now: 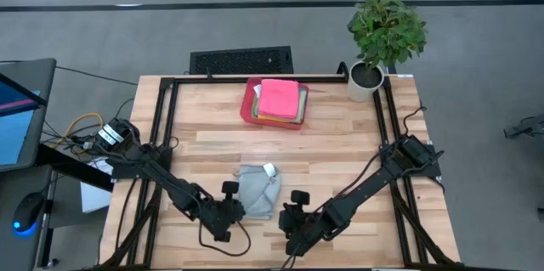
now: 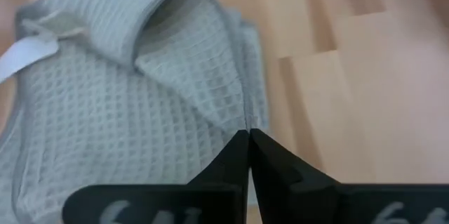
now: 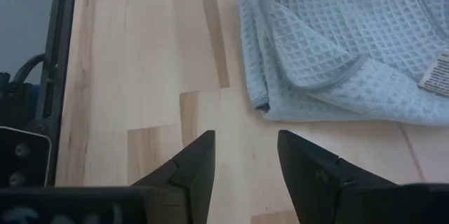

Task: Fold microfiber towels
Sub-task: Fold the gray microfiber cloth

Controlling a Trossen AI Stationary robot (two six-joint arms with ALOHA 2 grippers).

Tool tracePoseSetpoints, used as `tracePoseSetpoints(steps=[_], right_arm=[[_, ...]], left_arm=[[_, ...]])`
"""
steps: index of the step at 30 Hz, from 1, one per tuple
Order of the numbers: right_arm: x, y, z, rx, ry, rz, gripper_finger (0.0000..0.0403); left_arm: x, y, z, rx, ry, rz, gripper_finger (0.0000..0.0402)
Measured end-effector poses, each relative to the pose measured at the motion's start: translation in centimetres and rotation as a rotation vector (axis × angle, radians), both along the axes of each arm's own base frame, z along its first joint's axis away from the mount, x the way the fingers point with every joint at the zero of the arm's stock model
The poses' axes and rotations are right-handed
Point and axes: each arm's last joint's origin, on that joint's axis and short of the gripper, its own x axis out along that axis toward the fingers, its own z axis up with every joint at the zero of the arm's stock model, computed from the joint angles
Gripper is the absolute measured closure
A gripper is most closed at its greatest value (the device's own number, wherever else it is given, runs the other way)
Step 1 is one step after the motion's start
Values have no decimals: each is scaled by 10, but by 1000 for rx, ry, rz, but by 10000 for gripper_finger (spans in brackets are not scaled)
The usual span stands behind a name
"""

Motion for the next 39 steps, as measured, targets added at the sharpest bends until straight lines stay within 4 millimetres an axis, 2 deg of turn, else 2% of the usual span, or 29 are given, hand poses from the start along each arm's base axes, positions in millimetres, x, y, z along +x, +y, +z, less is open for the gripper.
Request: tracePoseSetpoints(steps=[10,15,19,21,27,30,39], right_arm=[[5,-7,-1,-9,2,-15,220],[9,-24,-7,-99,33,36,220],[22,-40,27,-116,-50,81,216],[28,-49,33,-104,-55,72,215],[44,-69,19,-23,-4,62,215],[52,-72,11,-8,-22,44,215],[52,-78,5,-36,-1,6,215]], left_arm=[[-14,9,-19,-5,34,106,399],[-16,7,-20,-30,36,105,399],[-15,6,-19,-33,21,101,399],[-15,6,-19,-28,16,105,399],[-15,5,-18,-30,2,104,399],[-14,4,-18,-29,-4,95,399],[-14,3,-17,-26,-13,90,399]])
